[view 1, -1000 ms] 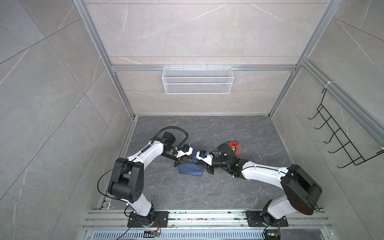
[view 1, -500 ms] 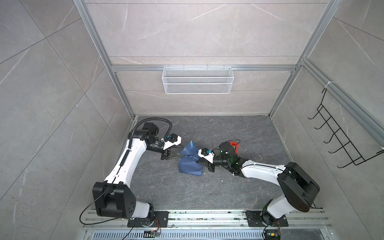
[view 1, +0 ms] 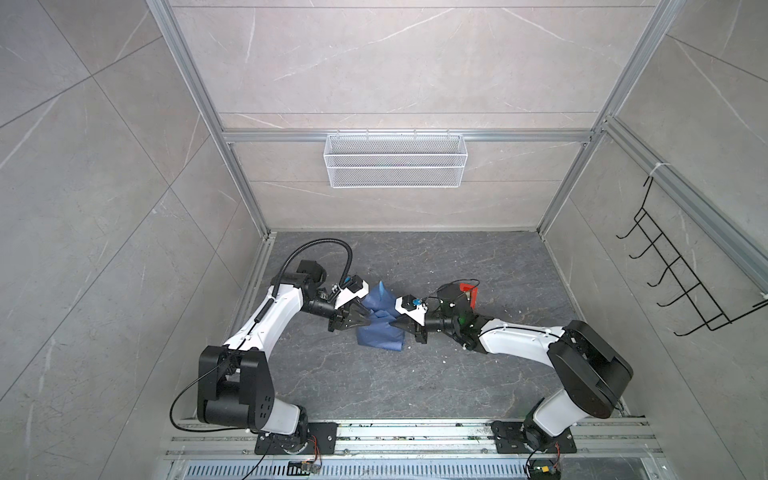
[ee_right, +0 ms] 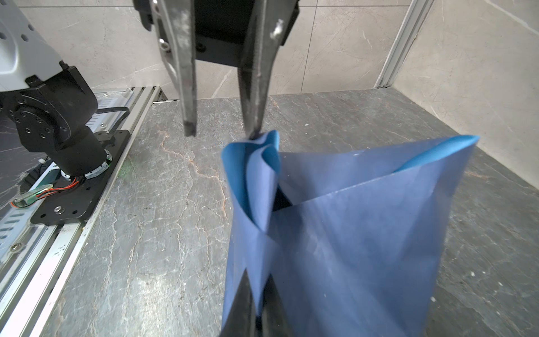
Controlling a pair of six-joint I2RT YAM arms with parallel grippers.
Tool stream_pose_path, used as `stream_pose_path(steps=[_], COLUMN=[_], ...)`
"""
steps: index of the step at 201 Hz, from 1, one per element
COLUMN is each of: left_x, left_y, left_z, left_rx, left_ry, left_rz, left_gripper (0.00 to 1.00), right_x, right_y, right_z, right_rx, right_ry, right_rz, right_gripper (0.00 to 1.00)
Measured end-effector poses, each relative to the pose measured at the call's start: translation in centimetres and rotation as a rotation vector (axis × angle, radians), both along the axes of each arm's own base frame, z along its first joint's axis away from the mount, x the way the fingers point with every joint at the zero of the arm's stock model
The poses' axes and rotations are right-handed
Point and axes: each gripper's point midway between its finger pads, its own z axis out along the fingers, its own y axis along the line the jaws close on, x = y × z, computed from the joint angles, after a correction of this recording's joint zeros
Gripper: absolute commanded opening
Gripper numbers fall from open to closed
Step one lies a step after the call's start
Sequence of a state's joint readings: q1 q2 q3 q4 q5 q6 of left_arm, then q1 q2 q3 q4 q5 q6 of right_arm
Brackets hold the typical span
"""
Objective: Wrap a gift box in wrapping paper
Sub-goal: Fold the seventh fold of the wrapping paper on the gift box.
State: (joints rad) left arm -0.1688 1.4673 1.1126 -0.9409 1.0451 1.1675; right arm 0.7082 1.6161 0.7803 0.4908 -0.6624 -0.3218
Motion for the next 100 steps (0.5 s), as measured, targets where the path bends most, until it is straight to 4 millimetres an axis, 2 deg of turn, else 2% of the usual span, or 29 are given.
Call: stream_pose_path(steps=[38,73,100], left_x=[0.4,0.4,0.1], left_y=[-0.7,-0.5,0.3], left_z=[-0.7,-1.0,0.7], left_rx=[0.008,0.042,0.053], left_ry=[0.035,0.056,0.043], left_rz=[0.014,0.032,0.032], left_gripper=[0.30,0.40,0.45], right_x=[0.2,0.2,0.3], right_y=[0.2,0.2,0.2], right_z=[0.0,0.0,-0.1], right_rx=[-0.001,-0.001,-0.001], right_ry=[0.001,0.002,0.001], right_rz=[0.001,0.000,0.001], right_gripper=[0.10,0.10,0.10])
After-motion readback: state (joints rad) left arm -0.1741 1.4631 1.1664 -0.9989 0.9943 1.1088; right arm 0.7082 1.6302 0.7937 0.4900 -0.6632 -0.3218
